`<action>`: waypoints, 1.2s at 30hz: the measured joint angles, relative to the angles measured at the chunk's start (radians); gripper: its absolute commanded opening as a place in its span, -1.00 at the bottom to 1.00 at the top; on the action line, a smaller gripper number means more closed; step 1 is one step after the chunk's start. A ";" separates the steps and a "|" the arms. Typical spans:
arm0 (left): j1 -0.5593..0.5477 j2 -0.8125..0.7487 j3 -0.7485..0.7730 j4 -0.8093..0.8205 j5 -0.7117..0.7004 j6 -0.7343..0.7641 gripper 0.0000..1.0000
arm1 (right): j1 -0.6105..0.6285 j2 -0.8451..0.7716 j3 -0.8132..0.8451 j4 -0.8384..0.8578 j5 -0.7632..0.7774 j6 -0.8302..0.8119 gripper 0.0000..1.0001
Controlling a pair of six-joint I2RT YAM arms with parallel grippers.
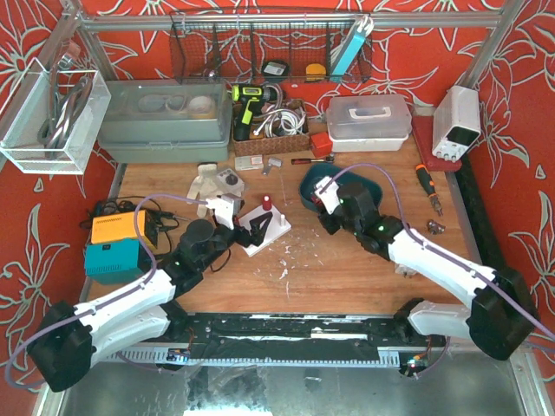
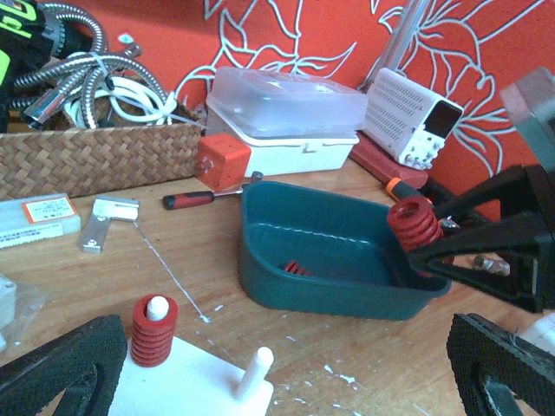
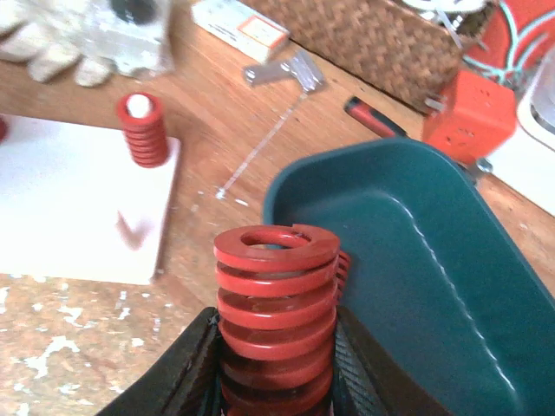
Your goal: Install the large spring
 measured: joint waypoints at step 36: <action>-0.006 0.229 0.328 -0.415 0.450 -0.246 0.40 | 0.393 -0.123 -0.311 0.503 0.065 -0.110 -0.83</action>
